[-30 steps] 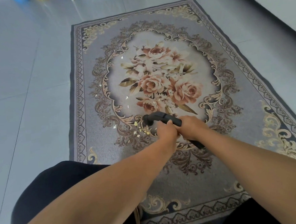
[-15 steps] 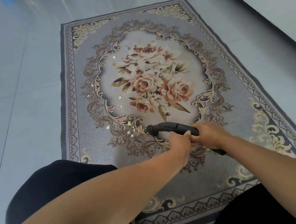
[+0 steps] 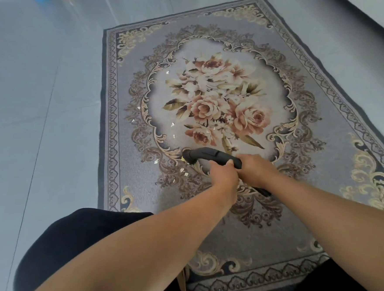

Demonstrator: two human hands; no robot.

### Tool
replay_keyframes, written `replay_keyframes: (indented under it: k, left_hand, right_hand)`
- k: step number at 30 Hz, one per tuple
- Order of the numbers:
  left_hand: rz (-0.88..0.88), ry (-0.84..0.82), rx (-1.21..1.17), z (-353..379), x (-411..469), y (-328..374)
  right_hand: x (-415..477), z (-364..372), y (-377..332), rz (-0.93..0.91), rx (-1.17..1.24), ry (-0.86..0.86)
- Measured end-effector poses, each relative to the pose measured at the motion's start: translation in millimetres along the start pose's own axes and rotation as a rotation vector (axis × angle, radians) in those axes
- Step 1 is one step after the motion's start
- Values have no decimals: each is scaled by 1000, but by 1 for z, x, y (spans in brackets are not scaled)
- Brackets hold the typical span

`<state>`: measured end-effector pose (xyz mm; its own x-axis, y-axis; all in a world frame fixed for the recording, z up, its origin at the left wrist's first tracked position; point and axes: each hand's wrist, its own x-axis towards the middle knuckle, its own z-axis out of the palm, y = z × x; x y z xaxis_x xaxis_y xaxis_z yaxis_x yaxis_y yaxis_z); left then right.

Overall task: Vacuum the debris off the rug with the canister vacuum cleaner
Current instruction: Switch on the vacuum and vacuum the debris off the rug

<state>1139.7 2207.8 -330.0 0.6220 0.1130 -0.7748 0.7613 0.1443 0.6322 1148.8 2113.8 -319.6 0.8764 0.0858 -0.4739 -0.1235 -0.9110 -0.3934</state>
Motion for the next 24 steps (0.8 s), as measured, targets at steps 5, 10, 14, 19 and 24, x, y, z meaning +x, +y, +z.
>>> replay_keyframes:
  k: [5,10,14,19,24]
  left_hand:
    - [16,64,-74,-11,8,13]
    - [38,129,-43,-17,15,20]
    - [2,134,-83,-14,14,18]
    - [-30,47,-68,1,4,3]
    - [-76,-33,-7,11,-5,-11]
  right_hand:
    - [12,-3,-26,18,-9,-23]
    - [23,0,-38,7,-16,-35]
    - [23,-1,-35,7,-25,-53]
    - [8,-11,-16,8,-79,-66]
    - [-9,-12,11,-17,-96,-60]
